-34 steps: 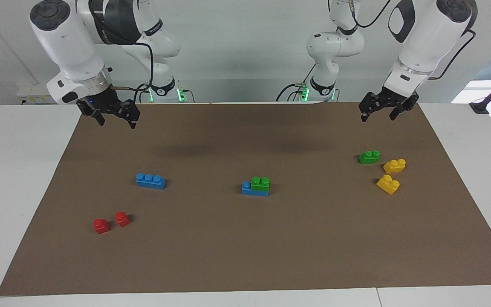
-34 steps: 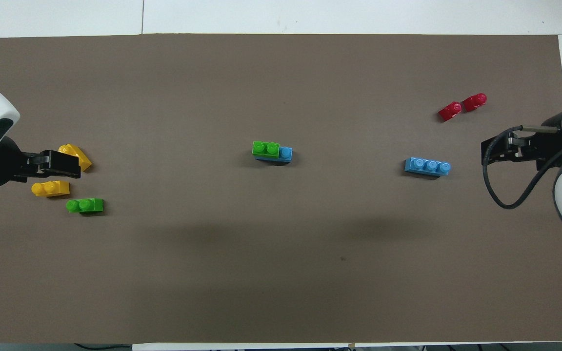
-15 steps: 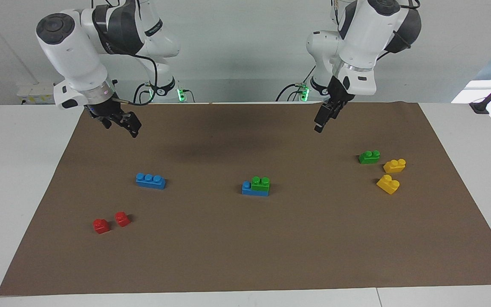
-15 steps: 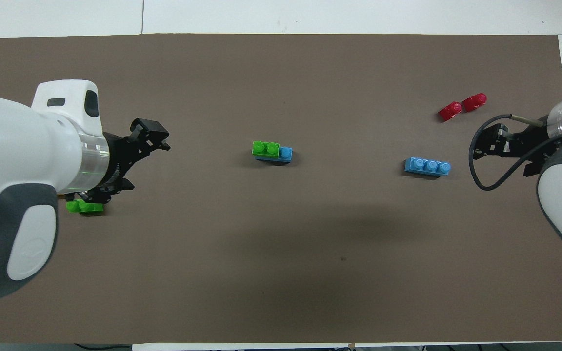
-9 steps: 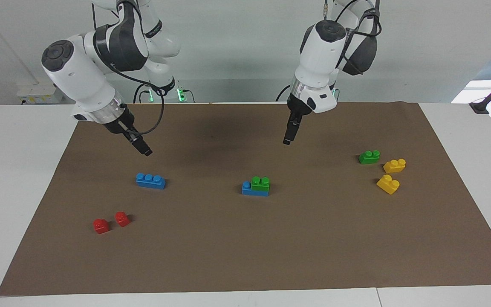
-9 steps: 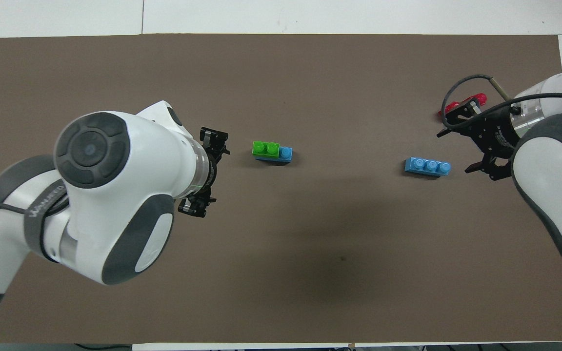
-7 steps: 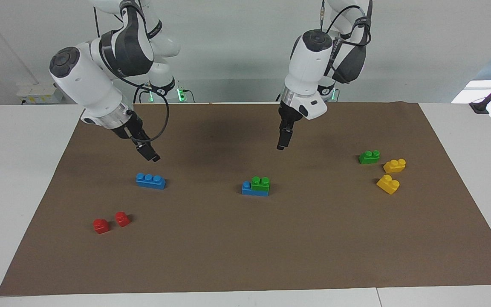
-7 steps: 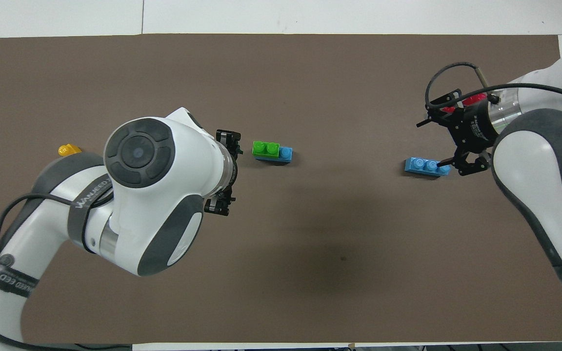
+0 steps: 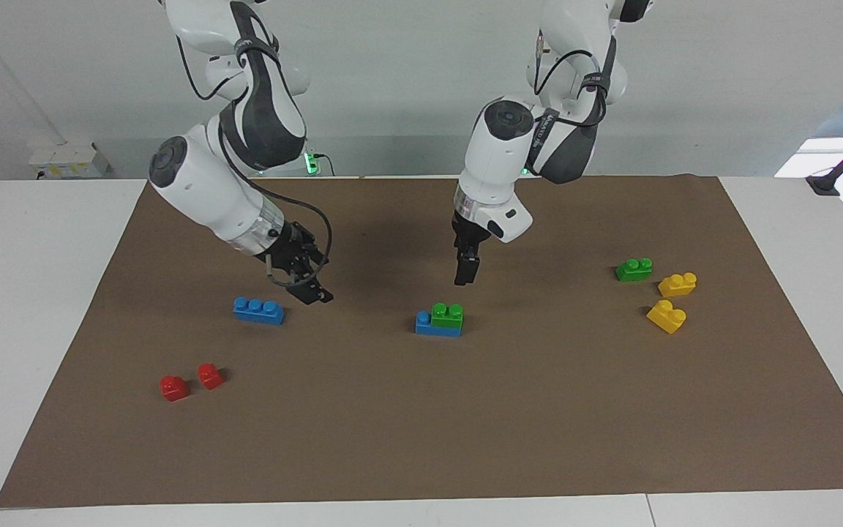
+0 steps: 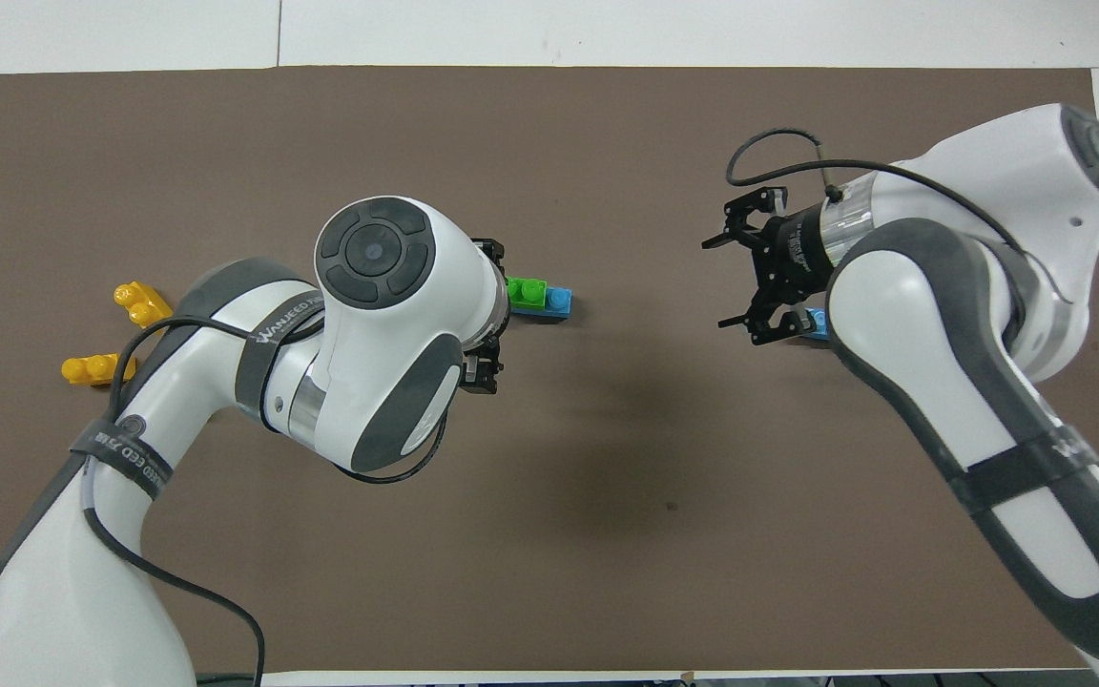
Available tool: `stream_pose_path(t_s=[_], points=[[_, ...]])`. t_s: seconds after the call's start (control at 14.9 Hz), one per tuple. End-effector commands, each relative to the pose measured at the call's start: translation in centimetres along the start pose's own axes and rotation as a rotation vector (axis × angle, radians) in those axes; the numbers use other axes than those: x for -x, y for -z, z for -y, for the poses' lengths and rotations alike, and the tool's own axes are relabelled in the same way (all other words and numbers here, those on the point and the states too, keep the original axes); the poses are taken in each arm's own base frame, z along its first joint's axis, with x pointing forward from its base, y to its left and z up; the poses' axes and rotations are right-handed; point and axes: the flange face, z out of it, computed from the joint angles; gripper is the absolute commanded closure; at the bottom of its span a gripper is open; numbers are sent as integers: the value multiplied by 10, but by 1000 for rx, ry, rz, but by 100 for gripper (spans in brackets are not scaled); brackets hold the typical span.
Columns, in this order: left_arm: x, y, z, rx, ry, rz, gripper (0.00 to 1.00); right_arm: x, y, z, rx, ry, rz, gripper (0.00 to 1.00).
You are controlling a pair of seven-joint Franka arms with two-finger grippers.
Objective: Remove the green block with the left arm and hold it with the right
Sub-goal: 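Grasp the green block with the left gripper while the right gripper approaches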
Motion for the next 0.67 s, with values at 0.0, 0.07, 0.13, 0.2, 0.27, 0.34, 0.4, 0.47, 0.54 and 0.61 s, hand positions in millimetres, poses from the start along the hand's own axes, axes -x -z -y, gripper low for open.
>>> stream_pose_path(t_s=[0.0, 0.07, 0.13, 0.2, 0.27, 0.34, 0.4, 0.47, 0.54, 0.61], points=[[18, -30, -32, 16, 39, -48, 0, 3, -30, -5, -28, -103, 51, 9], [20, -36, -38, 16, 40, -48, 0, 2, -34, -3, -35, -134, 72, 9], [20, -40, -40, 14, 41, -49, 0, -1, -40, 0, -50, -158, 84, 9], [20, -44, -40, 10, 41, -52, 0, 1, -47, 3, -64, -188, 95, 9], [19, -50, -41, 4, 45, -56, 0, 6, -58, 5, -70, -209, 97, 9], [18, -56, -43, 2, 58, -59, 0, 6, -66, 7, -74, -225, 96, 9], [17, -58, -43, 4, 61, -59, 0, 7, -72, 7, -71, -228, 93, 9], [17, -60, -44, 8, 56, -66, 0, 15, -80, 5, -62, -218, 93, 9], [16, -61, -44, 15, 49, -75, 0, 16, -83, 5, -61, -218, 91, 9], [17, -63, -43, 15, 49, -77, 0, 20, -89, 4, -52, -219, 91, 9]])
